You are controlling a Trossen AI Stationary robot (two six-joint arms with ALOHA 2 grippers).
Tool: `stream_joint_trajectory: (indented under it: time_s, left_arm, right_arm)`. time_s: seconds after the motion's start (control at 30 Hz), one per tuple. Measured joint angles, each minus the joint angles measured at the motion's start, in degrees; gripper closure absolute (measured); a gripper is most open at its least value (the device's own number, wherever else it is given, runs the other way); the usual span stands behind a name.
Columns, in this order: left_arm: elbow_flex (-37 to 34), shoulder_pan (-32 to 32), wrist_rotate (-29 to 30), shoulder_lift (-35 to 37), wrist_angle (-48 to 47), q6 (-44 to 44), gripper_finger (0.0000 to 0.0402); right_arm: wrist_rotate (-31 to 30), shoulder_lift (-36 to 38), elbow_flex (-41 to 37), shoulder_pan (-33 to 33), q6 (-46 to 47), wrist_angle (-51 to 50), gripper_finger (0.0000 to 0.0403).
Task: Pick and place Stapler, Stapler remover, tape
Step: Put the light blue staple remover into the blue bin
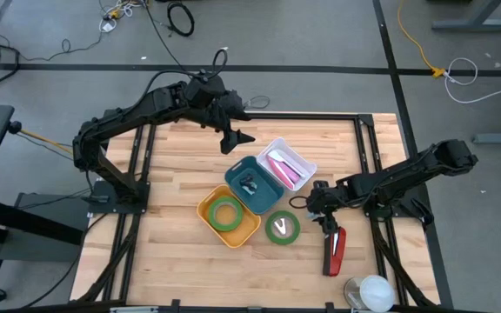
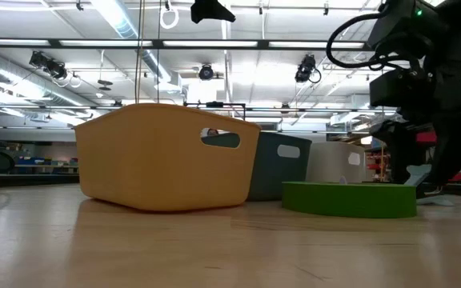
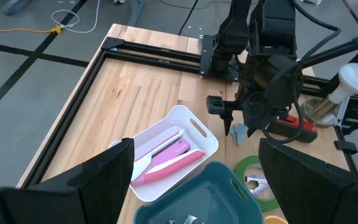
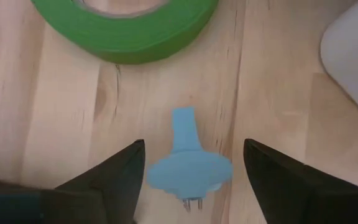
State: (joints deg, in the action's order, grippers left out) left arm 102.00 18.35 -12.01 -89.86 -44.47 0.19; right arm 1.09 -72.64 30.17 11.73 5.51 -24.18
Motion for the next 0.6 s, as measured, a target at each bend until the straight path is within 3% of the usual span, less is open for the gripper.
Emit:
stream_joint_trajectory:
  time_s: [0.6]
  left_arm:
    - [0.02,0.0,0.0,0.0,0.0,0.13,0.0058]
  right_arm:
    - [1.37,0.02,0.0,0.0,0.01,0.66,0.0237]
